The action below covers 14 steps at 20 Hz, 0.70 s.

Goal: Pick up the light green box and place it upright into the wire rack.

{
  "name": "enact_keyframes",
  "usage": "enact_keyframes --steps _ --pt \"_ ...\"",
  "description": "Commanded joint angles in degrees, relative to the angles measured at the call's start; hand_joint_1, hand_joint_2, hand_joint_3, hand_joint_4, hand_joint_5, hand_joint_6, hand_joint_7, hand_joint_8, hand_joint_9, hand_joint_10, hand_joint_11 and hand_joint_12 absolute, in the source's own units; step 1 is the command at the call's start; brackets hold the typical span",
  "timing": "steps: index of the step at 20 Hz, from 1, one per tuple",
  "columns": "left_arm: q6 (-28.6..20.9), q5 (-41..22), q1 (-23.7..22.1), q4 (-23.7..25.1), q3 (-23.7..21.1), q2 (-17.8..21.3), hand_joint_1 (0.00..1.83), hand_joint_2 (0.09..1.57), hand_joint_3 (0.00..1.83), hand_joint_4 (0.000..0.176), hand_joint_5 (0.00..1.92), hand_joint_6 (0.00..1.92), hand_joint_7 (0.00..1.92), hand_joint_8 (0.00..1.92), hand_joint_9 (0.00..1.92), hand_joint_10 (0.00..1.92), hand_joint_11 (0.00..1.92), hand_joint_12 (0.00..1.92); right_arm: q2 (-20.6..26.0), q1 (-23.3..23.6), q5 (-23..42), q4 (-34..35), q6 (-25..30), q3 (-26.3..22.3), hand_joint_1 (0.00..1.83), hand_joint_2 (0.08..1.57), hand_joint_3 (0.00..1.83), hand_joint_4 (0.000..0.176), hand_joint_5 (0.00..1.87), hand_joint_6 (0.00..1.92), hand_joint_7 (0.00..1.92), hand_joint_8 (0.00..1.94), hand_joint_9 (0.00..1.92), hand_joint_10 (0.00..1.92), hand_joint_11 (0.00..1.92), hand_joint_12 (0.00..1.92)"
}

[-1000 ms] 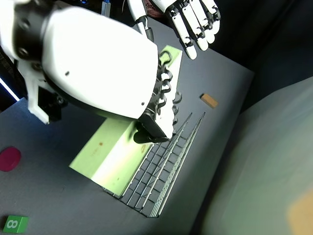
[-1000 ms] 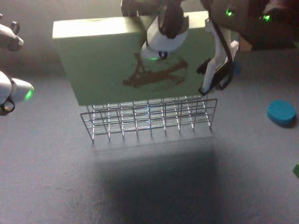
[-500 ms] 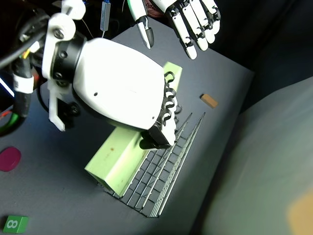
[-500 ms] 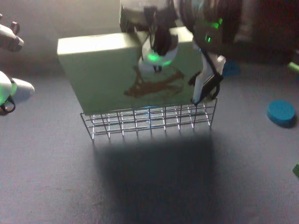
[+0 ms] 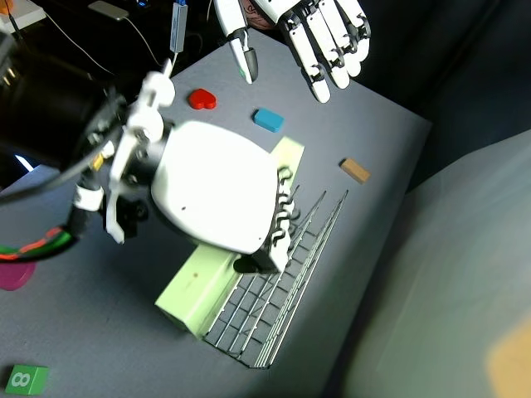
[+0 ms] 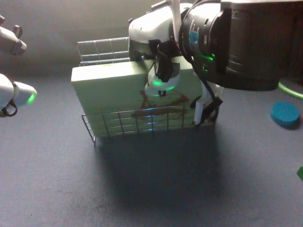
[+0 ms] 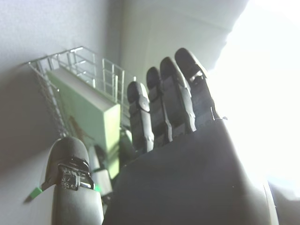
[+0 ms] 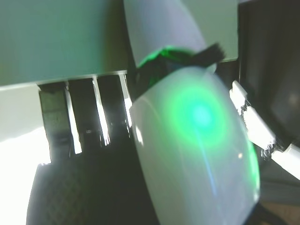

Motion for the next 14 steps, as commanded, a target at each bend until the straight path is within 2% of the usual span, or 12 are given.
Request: enact_keyframes --steps 1,5,10,13,14 --pt "0.3 -2.1 -0.7 4.5 -0.1 0.2 0.15 1.23 0.00 0.044 0.36 0.00 0.30 0.00 0.27 0.00 0.00 0.75 -0.1 0.6 2.5 -4.0 0.6 0.3 1.36 1.18 0.00 0.000 0.75 1.12 0.90 1.18 0.77 1.47 0.73 1.52" --pt "0.3 -2.0 -0.7 4.5 -0.1 0.2 0.15 1.23 0.00 0.045 0.36 0.00 0.30 0.00 0.27 0.00 0.00 0.71 -0.2 -0.1 3.1 -4.5 1.5 0.7 1.35 1.18 0.00 0.000 0.75 1.12 0.90 1.18 0.77 1.47 0.73 1.52" --pt "0.3 -2.0 -0.8 4.5 -0.1 0.2 0.15 1.23 0.00 0.044 0.36 0.00 0.30 0.00 0.27 0.00 0.00 0.74 -0.2 -0.2 3.0 -5.3 1.5 0.7 1.35 1.19 0.00 0.000 0.74 1.16 0.89 1.19 0.77 1.48 0.70 1.55" --pt "0.3 -2.0 -0.8 4.5 -0.1 0.2 0.15 1.23 0.00 0.044 0.36 0.00 0.30 0.00 0.27 0.00 0.00 0.76 -0.1 -0.2 2.9 -5.7 1.5 0.7 1.35 1.18 0.00 0.000 0.74 1.23 0.90 1.12 0.77 1.44 0.66 1.52" --pt "0.3 -2.0 -0.8 4.5 -0.1 0.2 0.15 1.23 0.00 0.044 0.36 0.00 0.30 0.00 0.27 0.00 0.00 0.78 -0.1 -0.2 2.9 -5.8 1.5 0.7 1.22 1.20 0.00 0.000 0.73 1.26 0.91 1.18 0.71 1.13 0.61 1.50"
